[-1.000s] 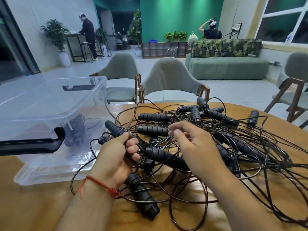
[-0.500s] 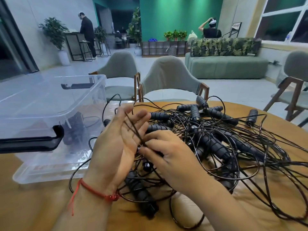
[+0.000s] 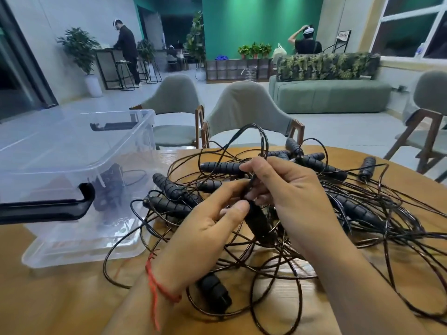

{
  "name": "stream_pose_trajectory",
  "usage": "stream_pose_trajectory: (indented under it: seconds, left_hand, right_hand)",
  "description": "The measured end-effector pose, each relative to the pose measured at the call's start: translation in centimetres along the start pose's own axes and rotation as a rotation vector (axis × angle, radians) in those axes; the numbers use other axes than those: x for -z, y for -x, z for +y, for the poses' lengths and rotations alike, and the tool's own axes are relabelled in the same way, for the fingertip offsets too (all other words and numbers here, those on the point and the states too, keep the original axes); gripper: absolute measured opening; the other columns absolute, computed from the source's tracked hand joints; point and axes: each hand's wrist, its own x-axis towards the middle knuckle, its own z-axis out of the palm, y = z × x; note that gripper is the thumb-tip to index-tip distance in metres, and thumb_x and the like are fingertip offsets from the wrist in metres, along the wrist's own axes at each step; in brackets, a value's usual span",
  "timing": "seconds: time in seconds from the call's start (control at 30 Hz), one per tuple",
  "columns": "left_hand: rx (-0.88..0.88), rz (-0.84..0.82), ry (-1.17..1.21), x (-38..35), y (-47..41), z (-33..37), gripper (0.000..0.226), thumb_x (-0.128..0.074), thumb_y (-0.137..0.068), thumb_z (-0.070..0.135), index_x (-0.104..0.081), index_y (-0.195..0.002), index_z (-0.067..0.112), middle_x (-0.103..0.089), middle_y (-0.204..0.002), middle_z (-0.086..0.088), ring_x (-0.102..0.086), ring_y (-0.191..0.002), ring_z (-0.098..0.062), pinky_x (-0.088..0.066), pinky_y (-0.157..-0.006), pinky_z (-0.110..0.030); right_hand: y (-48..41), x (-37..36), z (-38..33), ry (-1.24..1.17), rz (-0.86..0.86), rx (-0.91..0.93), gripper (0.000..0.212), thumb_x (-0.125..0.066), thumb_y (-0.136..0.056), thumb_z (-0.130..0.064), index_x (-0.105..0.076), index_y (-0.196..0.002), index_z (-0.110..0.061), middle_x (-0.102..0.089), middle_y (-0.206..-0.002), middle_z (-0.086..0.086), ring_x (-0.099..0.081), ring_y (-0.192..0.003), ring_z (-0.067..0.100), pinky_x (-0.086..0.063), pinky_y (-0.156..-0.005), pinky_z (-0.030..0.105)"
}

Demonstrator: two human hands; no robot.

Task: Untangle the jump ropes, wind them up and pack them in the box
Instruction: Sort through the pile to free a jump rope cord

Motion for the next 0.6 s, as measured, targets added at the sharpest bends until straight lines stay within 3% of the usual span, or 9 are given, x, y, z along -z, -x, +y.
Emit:
stream_pose_trajectory:
  seconds: [0.1, 0.27, 0.33, 0.4, 0.47, 0.53, 0.6]
  left_hand:
    - [-0.007, 0.144, -0.049, -0.4, -0.5, -0.3, 0.026, -0.059, -0.107, 0.021, -0.064, -0.130, 0.031, -0.072, -0.122, 0.010, -0.067, -0.120, -0.007, -0.057, -0.101, -0.034]
    - [0.143, 0.337, -0.106, 0.1, -0.6, -0.9, 0.056, -0.062, -0.097, 0.002, -0.054, -0.129, 0.047, -0.061, -0.129, 0.020, -0.057, -0.123, 0.007, -0.057, -0.104, -0.037]
    - [0.098, 0.321, -0.261, 0.3, -0.4, -0.7, 0.052, -0.066, -0.096, 0.011, -0.053, -0.131, 0.047, -0.057, -0.128, 0.025, -0.054, -0.125, 0.005, -0.050, -0.109, -0.032]
    - [0.042, 0.245, -0.437, 0.0, -0.3, -0.4, 0.052, -0.071, -0.096, 0.029, -0.049, -0.137, 0.051, -0.051, -0.129, 0.032, -0.048, -0.127, 0.007, -0.038, -0.112, -0.019]
    - [0.072, 0.145, -0.396, -0.6, -0.3, -0.3, 0.043, -0.067, -0.100, 0.038, -0.052, -0.138, 0.051, -0.058, -0.126, 0.032, -0.053, -0.118, 0.013, -0.039, -0.093, -0.002]
    - [0.102, 0.112, -0.314, -1.1, -0.5, -0.5, 0.022, -0.057, -0.105, 0.043, -0.063, -0.126, 0.046, -0.069, -0.111, 0.025, -0.062, -0.105, 0.010, -0.045, -0.078, -0.003]
    - [0.141, 0.151, -0.255, -1.1, -0.7, -0.9, 0.025, -0.047, -0.107, 0.047, -0.069, -0.115, 0.040, -0.073, -0.101, 0.023, -0.066, -0.099, 0.006, -0.051, -0.082, -0.013]
  right_hand:
    - [-0.1, -0.2, 0.4, -0.104, 0.011, -0.058, 0.024, -0.064, -0.103, -0.034, -0.082, -0.103, -0.019, -0.078, -0.095, 0.010, -0.079, -0.083, 0.027, -0.064, -0.073, 0.033]
    - [-0.3, -0.4, 0.3, -0.191, 0.051, -0.120, 0.025, -0.061, -0.105, -0.033, -0.080, -0.099, -0.017, -0.079, -0.101, 0.004, -0.078, -0.081, 0.028, -0.065, -0.076, 0.045]
    - [-0.3, -0.3, 0.3, -0.186, 0.042, -0.128, 0.026, -0.062, -0.105, -0.034, -0.081, -0.099, -0.018, -0.077, -0.094, 0.003, -0.076, -0.079, 0.025, -0.065, -0.073, 0.043]
    - [-0.3, -0.3, 0.4, -0.169, 0.012, -0.113, 0.026, -0.063, -0.103, -0.036, -0.082, -0.100, -0.019, -0.073, -0.086, 0.003, -0.074, -0.078, 0.023, -0.064, -0.073, 0.038]
    - [-0.2, -0.5, 0.4, -0.144, -0.027, -0.095, 0.026, -0.064, -0.103, -0.036, -0.083, -0.102, -0.019, -0.073, -0.084, 0.002, -0.072, -0.080, 0.020, -0.062, -0.075, 0.035]
    - [-0.1, -0.7, 0.5, -0.101, -0.071, -0.063, 0.026, -0.064, -0.103, -0.036, -0.084, -0.104, -0.020, -0.073, -0.083, 0.001, -0.070, -0.081, 0.015, -0.060, -0.077, 0.033]
    - [0.0, -0.8, 0.6, -0.080, -0.098, -0.036, 0.027, -0.063, -0.101, -0.037, -0.084, -0.107, -0.021, -0.073, -0.085, 0.002, -0.070, -0.082, 0.009, -0.058, -0.076, 0.024]
